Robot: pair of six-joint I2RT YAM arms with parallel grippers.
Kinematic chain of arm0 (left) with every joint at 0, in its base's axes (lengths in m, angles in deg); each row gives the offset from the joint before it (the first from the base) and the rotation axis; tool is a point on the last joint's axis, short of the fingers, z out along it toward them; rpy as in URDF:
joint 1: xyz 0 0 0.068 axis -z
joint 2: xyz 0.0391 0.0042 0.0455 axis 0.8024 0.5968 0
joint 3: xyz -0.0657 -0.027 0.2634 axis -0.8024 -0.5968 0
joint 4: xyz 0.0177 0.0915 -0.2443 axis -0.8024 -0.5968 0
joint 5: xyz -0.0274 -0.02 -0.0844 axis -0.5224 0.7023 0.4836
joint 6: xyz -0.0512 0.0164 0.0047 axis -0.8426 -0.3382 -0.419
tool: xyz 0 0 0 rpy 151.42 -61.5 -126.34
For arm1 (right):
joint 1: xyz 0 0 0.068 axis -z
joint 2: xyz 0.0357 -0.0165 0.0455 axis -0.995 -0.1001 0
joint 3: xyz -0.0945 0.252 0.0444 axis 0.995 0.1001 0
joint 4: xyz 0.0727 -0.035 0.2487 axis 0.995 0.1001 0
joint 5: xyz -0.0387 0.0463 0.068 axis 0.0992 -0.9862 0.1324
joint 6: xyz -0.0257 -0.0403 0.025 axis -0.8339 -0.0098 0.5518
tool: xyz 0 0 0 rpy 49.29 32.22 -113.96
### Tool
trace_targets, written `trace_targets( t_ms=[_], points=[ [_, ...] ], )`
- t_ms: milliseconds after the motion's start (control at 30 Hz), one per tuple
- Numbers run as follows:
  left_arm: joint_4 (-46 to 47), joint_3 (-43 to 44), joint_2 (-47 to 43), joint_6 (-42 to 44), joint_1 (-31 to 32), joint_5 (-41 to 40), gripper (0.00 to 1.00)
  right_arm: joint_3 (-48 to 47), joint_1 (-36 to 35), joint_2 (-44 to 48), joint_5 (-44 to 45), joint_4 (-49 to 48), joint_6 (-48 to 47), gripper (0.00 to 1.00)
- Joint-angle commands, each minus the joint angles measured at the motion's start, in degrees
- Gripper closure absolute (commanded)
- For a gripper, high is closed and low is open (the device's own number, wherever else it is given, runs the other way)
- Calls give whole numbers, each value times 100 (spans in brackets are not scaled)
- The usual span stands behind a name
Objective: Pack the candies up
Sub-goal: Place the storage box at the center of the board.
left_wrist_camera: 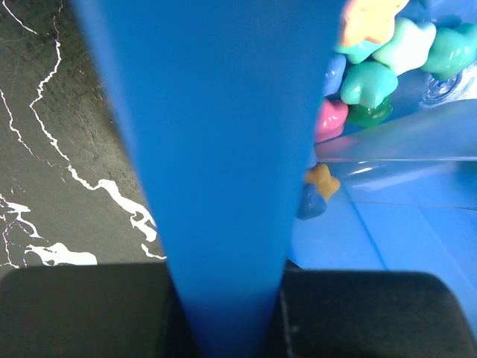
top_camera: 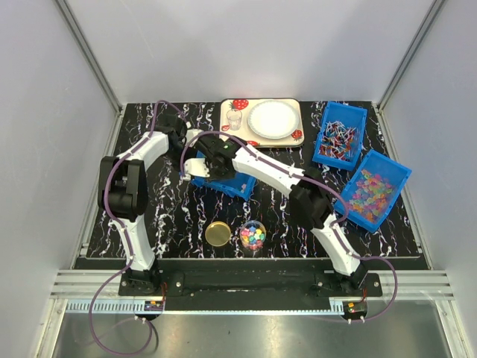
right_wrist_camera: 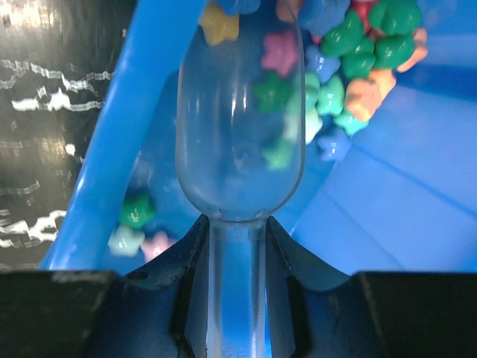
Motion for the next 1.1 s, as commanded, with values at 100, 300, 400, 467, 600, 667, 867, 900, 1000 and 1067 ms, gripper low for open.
trace_targets(
  t_ms=[100, 300, 400, 467, 600, 667, 867, 900, 1000, 1067],
  points=[
    [170, -91, 199, -106, 6, 185, 100, 298, -51, -41, -1170, -487, 514, 100],
    [170, -100, 216, -97, 6, 185, 100, 482, 230, 170, -1959, -496, 830, 100],
    [170, -100, 208, -97, 6, 194, 100, 649, 432, 311, -2416, -575, 1103, 100],
    [170, -91, 208, -106, 6, 203, 100, 807, 520, 459, -2646, -741, 1261, 100],
    [170, -100, 216, -106, 6, 185, 100, 1536, 643, 794, -2981, -1408, 1472, 100],
    [170, -91, 216, -106, 6, 185, 100, 1826, 670, 970, -3068, -1602, 1560, 100],
    [170, -100, 225, -106, 14, 168, 100, 2205, 881, 1277, -3227, -2218, 1964, 100],
    [170, -100, 225, -106, 6, 159, 100, 2249, 916, 1313, -3236, -2323, 2008, 100],
    [170, -91, 225, -97, 6, 168, 100, 2416, 1021, 1471, -3306, -2517, 2158, 100],
    [170, -100, 225, -97, 6, 185, 100, 2539, 1109, 1594, -3411, -2666, 2281, 100]
  ],
)
